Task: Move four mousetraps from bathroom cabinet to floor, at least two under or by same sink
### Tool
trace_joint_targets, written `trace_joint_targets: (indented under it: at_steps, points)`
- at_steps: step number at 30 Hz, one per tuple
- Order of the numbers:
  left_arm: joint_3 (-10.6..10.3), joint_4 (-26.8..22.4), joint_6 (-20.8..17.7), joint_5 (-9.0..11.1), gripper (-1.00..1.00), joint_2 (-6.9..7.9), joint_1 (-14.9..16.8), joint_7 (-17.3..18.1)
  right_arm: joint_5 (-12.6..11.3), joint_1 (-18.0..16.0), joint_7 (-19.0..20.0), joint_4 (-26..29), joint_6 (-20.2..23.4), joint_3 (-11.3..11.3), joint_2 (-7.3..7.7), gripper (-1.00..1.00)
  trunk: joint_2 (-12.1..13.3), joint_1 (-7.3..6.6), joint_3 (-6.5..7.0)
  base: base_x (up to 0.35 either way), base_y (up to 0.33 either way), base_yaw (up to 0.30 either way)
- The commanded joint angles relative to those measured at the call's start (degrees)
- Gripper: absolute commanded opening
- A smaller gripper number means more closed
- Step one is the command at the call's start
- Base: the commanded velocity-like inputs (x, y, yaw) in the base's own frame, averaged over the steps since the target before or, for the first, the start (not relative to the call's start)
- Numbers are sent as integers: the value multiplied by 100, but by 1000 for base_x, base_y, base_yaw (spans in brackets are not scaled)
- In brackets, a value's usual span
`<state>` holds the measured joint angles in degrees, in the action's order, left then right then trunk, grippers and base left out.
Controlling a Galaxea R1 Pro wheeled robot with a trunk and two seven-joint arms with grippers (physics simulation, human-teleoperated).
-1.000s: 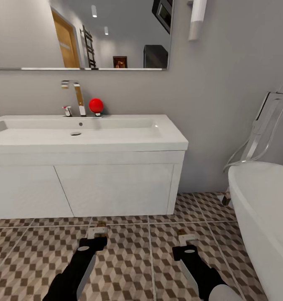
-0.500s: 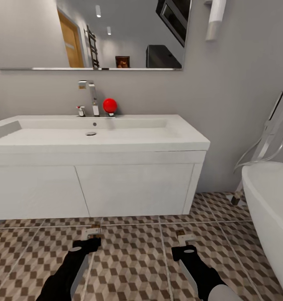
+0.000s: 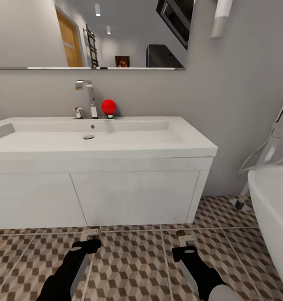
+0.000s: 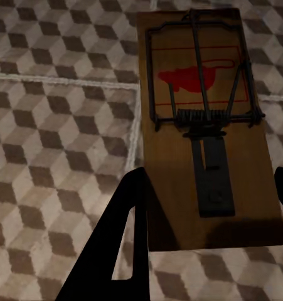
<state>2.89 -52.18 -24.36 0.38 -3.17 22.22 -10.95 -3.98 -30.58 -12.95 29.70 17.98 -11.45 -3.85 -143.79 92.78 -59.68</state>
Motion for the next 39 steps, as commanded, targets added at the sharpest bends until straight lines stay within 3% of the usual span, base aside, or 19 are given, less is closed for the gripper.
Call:
trace_joint_targets:
  at_steps: [1, 5, 10, 13, 20, 25, 39]
  points:
    - [9, 12, -94, 0, -100, -6, 2, -20, -50, -3, -37, -2, 63, -41, 6, -100, -2, 0, -6, 82, 0, 0]
    - [10, 169, -161, 25, -100, -3, 13, -20, -51, -8, -41, -42, 379, -41, 4, -100, -2, 0, -6, 30, 0, 0]
    - [18, 1130, -97, 15, -100, 25, 17, -102, -58, -9, -47, -76, 499, -41, -17, -100, -2, 0, -6, 3, 0, 0]
    - [33, 1287, 12, 16, -100, 87, 30, -123, -59, -19, -49, -155, 488, -41, -19, -100, -2, 0, -6, 0, 0, 0]
    - [218, 1176, 279, 309, -100, 119, 45, -146, -76, -333, -42, -783, 173, -41, -42, -100, -2, 0, -6, 0, 0, 0]
    - [208, 1002, 332, 334, -100, -37, 46, -509, -83, -350, -41, -814, 129, -41, -45, -100, -2, 0, -6, 0, 0, 0]
    - [202, 847, 349, 376, -100, -121, 46, -601, -53, -352, -41, -806, 120, -41, -54, -100, -2, 0, -6, 0, 0, 0]
